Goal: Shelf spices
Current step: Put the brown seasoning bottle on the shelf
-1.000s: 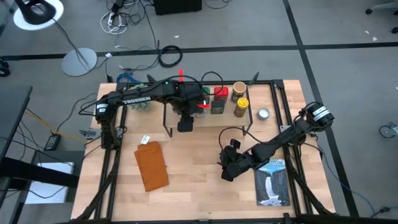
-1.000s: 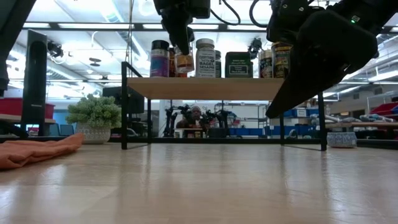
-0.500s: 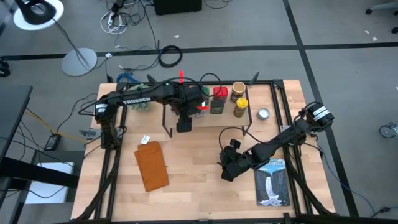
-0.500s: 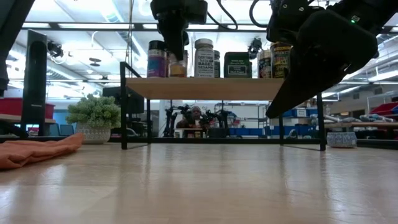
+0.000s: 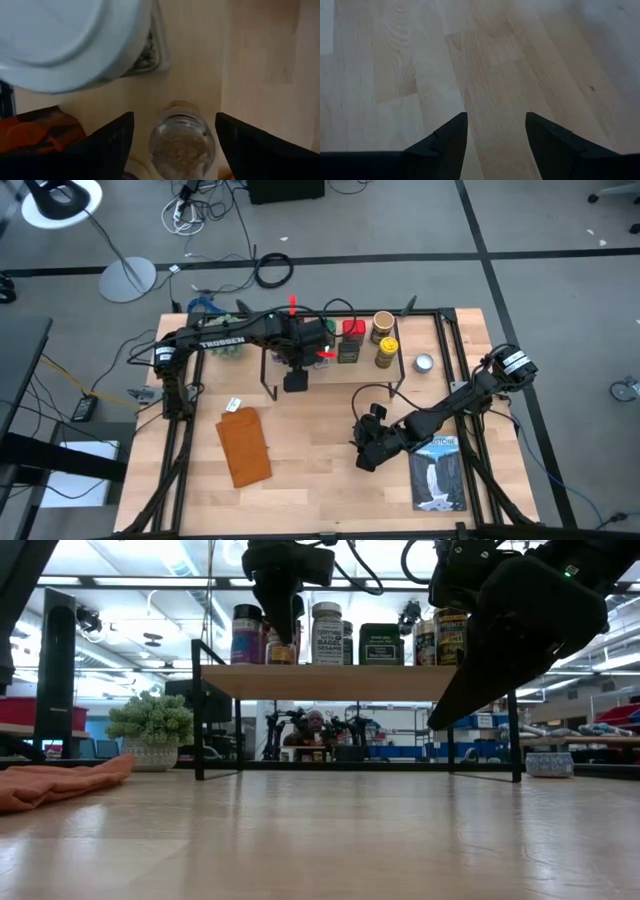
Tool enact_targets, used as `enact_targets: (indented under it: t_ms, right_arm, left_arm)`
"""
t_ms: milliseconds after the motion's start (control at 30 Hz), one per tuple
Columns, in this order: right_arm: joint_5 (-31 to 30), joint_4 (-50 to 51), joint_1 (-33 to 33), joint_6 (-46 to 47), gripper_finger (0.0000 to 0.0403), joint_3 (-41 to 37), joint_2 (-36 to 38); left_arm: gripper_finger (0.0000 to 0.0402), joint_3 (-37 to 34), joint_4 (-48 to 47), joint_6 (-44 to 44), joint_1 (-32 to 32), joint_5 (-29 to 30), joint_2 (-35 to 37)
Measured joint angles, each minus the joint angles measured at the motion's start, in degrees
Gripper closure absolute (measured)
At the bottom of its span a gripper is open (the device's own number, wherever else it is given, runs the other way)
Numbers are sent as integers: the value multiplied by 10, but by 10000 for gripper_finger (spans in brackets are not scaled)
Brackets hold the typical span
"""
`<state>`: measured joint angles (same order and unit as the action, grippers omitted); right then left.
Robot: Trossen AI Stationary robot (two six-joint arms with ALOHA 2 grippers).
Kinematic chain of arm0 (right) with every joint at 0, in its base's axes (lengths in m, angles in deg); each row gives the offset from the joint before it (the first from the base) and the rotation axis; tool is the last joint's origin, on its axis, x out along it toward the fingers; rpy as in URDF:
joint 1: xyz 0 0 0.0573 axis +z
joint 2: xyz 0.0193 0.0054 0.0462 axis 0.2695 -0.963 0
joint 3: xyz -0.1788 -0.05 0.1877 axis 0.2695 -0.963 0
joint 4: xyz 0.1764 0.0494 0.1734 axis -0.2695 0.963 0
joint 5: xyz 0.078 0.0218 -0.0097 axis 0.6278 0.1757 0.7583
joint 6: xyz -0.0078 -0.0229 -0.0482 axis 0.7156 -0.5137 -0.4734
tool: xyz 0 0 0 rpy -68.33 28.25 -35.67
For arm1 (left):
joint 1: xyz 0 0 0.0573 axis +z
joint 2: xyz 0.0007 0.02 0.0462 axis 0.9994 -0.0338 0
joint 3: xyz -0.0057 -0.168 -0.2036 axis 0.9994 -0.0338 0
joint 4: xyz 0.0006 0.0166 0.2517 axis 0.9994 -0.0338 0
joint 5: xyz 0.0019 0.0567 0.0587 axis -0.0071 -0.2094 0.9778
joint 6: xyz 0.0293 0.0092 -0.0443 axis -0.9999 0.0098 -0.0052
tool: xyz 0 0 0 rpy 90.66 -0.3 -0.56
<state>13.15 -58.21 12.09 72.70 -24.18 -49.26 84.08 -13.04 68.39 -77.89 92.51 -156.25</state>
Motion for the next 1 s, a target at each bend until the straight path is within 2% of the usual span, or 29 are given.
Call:
enact_targets:
  t_ms: [267, 500, 733, 867, 1000]
  right_arm:
    - [0, 0, 0, 0, 204, 0, 0]
    - [0, 0, 0, -1, 204, 0, 0]
    - [0, 0, 0, 0, 204, 0, 0]
    - [0, 1, 0, 0, 204, 0, 0]
    - [0, 2, 0, 0, 204, 0, 0]
  left_arm:
    - [117, 47, -16, 2, -5, 5, 0]
    - [117, 135, -52, 6, -17, 6, 0]
    - [117, 238, -112, 59, -32, 7, 1]
    - [117, 255, -117, 73, -69, 9, 10]
    - [117, 233, -97, 83, -135, 39, 26]
